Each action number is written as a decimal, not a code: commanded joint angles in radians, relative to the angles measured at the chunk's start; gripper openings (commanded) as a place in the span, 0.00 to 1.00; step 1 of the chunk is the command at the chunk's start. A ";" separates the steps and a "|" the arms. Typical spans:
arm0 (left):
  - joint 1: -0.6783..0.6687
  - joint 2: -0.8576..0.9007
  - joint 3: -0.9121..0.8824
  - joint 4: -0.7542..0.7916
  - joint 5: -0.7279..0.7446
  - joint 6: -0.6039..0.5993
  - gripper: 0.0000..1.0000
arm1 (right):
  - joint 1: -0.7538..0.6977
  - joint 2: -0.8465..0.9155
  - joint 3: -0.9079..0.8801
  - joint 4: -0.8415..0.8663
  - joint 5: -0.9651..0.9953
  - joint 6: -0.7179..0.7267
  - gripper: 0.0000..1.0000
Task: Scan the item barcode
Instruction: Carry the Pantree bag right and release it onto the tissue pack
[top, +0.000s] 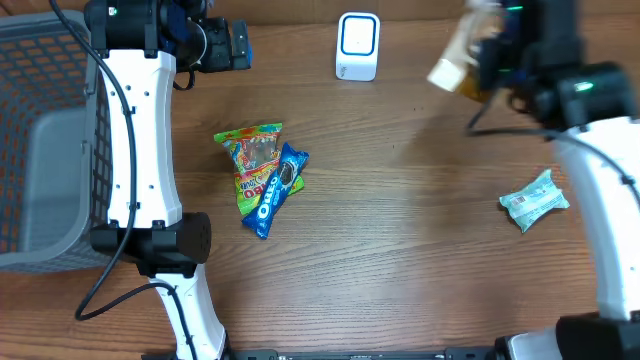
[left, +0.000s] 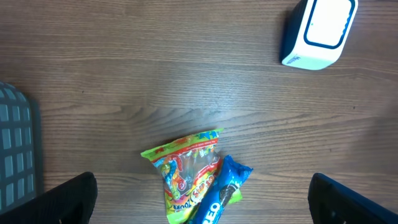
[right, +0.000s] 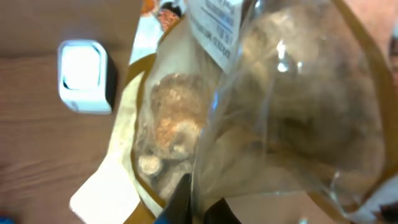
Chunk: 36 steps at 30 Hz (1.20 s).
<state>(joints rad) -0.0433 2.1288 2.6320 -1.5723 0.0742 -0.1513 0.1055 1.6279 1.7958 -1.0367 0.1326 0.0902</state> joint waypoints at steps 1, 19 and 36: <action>0.004 0.010 0.005 0.001 -0.003 -0.003 1.00 | -0.172 0.052 -0.004 -0.084 -0.316 0.203 0.04; 0.004 0.010 0.005 0.001 -0.003 -0.003 1.00 | -0.448 0.319 -0.128 -0.167 -0.342 0.198 0.12; 0.004 0.010 0.006 0.001 -0.003 -0.003 1.00 | -0.158 0.319 -0.060 -0.058 -0.719 0.158 0.47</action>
<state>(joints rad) -0.0433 2.1288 2.6320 -1.5723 0.0738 -0.1513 -0.2001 1.9636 1.7081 -1.1236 -0.4824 0.2096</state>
